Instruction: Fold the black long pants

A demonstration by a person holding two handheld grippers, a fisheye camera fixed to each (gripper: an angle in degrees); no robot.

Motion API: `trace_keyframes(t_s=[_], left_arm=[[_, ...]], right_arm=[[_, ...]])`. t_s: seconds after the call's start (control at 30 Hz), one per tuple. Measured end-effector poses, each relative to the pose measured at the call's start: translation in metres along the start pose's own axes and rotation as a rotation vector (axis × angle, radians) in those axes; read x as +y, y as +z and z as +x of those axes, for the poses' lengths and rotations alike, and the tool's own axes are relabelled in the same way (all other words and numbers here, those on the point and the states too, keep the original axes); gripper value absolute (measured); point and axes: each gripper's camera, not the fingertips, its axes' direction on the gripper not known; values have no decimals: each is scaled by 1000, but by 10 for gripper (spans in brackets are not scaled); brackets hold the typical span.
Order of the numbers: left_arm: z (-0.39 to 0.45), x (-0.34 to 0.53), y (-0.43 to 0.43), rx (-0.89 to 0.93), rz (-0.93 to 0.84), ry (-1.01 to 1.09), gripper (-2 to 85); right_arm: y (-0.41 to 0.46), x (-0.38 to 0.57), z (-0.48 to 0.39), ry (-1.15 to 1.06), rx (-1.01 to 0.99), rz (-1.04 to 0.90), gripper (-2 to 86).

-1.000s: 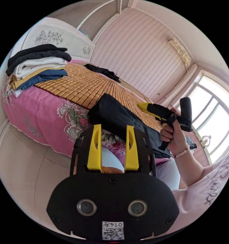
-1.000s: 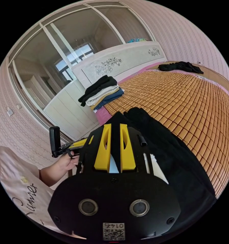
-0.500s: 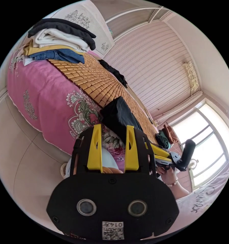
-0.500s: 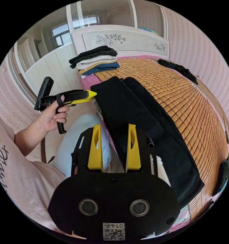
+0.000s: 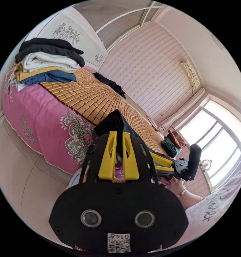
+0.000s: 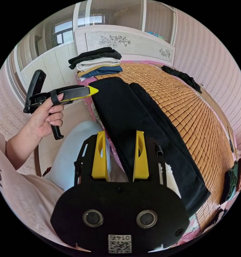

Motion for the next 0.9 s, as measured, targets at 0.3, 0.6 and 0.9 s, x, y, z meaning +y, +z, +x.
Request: trace_keyframes(t_s=[0.3, 0.6, 0.9], left_arm=[[67, -48, -4, 191, 21, 182, 34], [-12, -73, 58, -136, -186, 14, 52], [-55, -51, 34, 44, -148, -66, 49]], right_arm=[[1, -4, 10, 100, 70, 102, 88], [-5, 2, 31, 163, 44, 253, 82], [-20, 59, 97, 296, -151, 174, 64]])
